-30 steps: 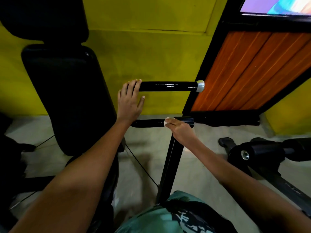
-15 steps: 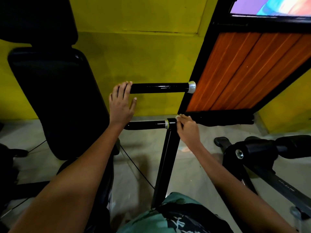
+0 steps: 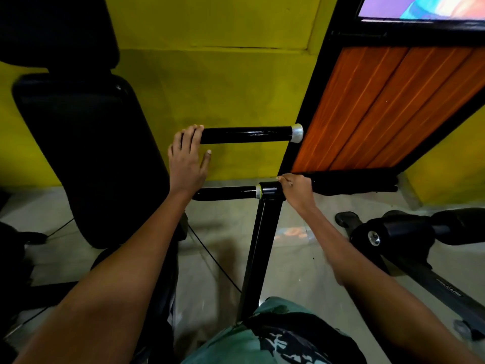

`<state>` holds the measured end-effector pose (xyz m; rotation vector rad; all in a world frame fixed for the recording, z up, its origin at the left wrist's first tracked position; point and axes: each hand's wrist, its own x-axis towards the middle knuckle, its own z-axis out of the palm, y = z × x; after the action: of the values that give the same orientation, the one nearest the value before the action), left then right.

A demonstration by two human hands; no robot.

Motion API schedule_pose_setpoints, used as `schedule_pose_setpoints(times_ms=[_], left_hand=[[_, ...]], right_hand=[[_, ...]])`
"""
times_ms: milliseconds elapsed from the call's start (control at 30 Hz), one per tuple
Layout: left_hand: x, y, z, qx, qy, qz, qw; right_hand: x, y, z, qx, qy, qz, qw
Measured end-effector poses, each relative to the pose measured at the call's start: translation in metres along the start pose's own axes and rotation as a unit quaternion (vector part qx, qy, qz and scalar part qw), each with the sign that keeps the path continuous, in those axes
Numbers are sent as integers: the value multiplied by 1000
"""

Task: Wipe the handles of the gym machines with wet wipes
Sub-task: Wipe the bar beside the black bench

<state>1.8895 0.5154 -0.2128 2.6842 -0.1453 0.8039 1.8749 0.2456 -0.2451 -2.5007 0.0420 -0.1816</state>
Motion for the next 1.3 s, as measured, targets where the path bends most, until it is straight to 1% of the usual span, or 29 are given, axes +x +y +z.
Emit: schedule_pose_setpoints(times_ms=[100,167,200,267,333,400,467,567,600,700,800,900,967,1033,1067,1100,1167,1233,1300], left_hand=[[1,1,0,2,6,2,1000],[1,2,1,-1,6,-3,1000],[0,2,1,-4,6,-7,1000],[0,2,2,-4,4,-14,1000],[1,3,2,-2,2,-10,1000],[1,3,0,0,2,-5,1000],[1,2,-1,4,0,-2,1000],[1,1,-4,6,-2,9,1000],[1,0,-5,8,-2,11,1000],[0,0,-6,11,-8,11,1000],[-1,2,-7,17,-15,6,1000],[-1,1,-8,20,-24,8,999],[0,0,-8,24,-28,7,999],[0,0,-8,28,-28,4,999],[0,1,-8,29,-29,3,999],[0,1,-8,32,-31,1,999],[0,2,-8,33,-30,-1,999],[0,3,-7,27,-28,-7,999],[-1,5,-7,22,-25,-10,999]], right_hand=[[-16,-4,2,38,40,-24,998],[-36,-5,12,17,71,-71,995],[-45,-5,19,-1,72,-103,992],[-55,-7,32,-20,51,-162,985],[-52,-12,42,-39,24,-238,970],[-42,-12,49,-103,-17,-329,938],[-29,-4,43,-145,-57,-388,908],[-21,13,25,-179,-113,-398,893],[-20,15,22,-186,-119,-398,890],[-19,3,30,-173,-107,-441,874],[-20,-31,52,-155,-85,-495,851],[-21,-66,70,-125,-92,-523,838],[-20,-70,68,-118,-100,-520,840],[-19,-55,55,-115,-96,-496,855],[-16,-43,47,-111,-84,-476,868],[-12,-30,38,-98,-75,-446,887],[-2,-18,20,-49,-106,-351,929],[6,-28,16,-40,-154,-273,949],[9,-48,30,-75,-174,-208,960]])
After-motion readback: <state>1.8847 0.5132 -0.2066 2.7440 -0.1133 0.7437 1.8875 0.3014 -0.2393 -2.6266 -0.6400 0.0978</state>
